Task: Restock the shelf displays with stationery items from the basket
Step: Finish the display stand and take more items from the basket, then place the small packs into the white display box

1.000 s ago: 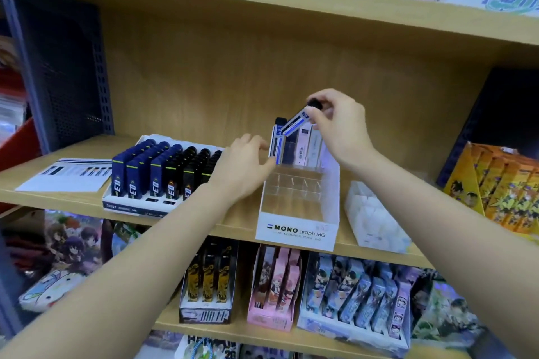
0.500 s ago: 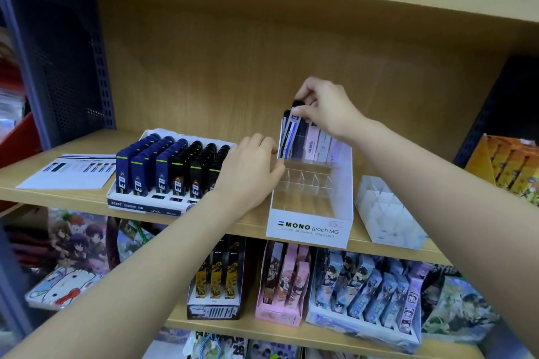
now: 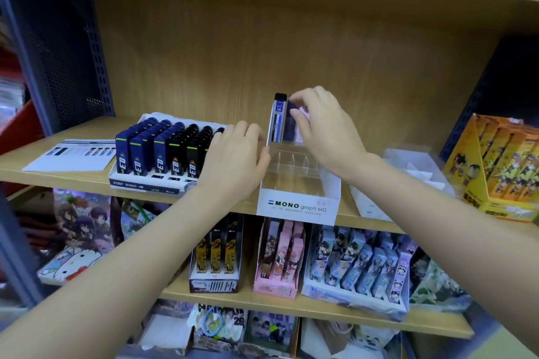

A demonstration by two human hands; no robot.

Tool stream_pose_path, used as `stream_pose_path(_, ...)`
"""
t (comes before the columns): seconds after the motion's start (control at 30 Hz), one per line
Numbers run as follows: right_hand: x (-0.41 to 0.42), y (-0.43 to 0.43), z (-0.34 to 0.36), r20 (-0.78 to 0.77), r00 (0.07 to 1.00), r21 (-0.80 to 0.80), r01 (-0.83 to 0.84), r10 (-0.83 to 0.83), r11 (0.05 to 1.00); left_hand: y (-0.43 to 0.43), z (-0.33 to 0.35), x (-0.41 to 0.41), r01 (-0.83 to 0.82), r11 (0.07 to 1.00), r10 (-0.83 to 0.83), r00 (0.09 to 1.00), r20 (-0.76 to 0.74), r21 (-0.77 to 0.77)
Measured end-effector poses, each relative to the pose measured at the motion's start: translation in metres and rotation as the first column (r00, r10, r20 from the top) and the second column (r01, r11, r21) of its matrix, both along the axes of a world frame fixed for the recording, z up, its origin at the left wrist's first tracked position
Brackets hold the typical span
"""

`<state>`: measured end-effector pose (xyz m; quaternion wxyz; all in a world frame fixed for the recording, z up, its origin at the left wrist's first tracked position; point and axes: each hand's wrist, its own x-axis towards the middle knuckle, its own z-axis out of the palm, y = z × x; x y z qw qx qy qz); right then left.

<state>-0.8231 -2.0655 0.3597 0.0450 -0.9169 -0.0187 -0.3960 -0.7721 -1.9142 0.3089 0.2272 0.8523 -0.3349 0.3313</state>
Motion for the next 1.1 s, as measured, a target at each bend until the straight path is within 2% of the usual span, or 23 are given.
stream_pose_path(0.13,-0.042,-0.002,-0.035,0.111,0.993,-0.135,-0.015,0.030,0.991,0.023,-0.021,-0.026,0.017,0.997,-0.027,0.992,0.122,0.080)
stream_pose_path(0.2,-0.066,-0.005,-0.055,0.097,0.994,-0.176,-0.040,0.057,0.984,0.036,-0.038,-0.042,0.048,0.991,-0.067,0.987,0.146,0.128)
stream_pose_path(0.33,-0.110,-0.007,-0.108,0.006,0.993,-0.226,-0.117,0.122,0.967,0.055,-0.085,-0.075,0.128,0.973,-0.162,0.971,0.174,0.194)
stream_pose_path(0.43,-0.139,-0.011,-0.166,-0.126,0.983,-0.246,-0.161,0.133,0.956,0.063,-0.134,-0.094,0.210,0.944,-0.236,0.969,0.074,0.256)
stream_pose_path(0.5,-0.157,-0.015,-0.213,-0.304,0.951,-0.265,-0.149,0.065,0.953,0.067,-0.171,-0.101,0.240,0.922,-0.245,0.969,-0.024,0.302)
stream_pose_path(0.6,-0.179,-0.024,-0.290,-0.569,0.822,-0.190,-0.123,-0.007,0.974,0.071,-0.228,-0.109,0.266,0.893,-0.209,0.959,-0.189,0.363)
stream_pose_path(0.7,-0.192,-0.019,-0.347,-0.747,0.663,0.022,-0.045,0.046,0.999,0.073,-0.283,-0.117,0.300,0.835,-0.138,0.926,-0.352,0.461)
stream_pose_path(0.77,-0.196,-0.014,-0.372,-0.856,0.510,0.093,0.005,0.078,0.996,0.074,-0.321,-0.123,0.344,0.810,-0.087,0.871,-0.483,0.475)
stream_pose_path(0.83,-0.206,-0.009,-0.406,-0.911,0.392,0.176,0.084,0.129,0.981,0.072,-0.356,-0.129,0.367,0.813,-0.021,0.795,-0.607,0.453)
stream_pose_path(0.9,-0.211,-0.008,-0.434,-0.887,0.417,0.276,0.140,0.196,0.951,0.070,-0.381,-0.136,0.406,0.805,0.053,0.677,-0.734,0.433)
stream_pose_path(0.97,-0.218,-0.006,-0.458,-0.914,0.333,0.310,0.201,0.233,0.929,0.067,-0.397,-0.142,0.422,0.787,0.127,0.604,-0.787,0.450)
stream_pose_path(1.03,-0.228,-0.003,-0.476,-0.944,0.200,0.313,0.294,0.262,0.903,0.063,-0.407,-0.148,0.392,0.808,0.158,0.575,-0.803,0.439)
stream_pose_path(1.1,-0.234,-0.002,-0.491,-0.954,0.134,0.298,0.352,0.268,0.887,0.057,-0.414,-0.151,0.385,0.787,0.173,0.612,-0.772,0.482)
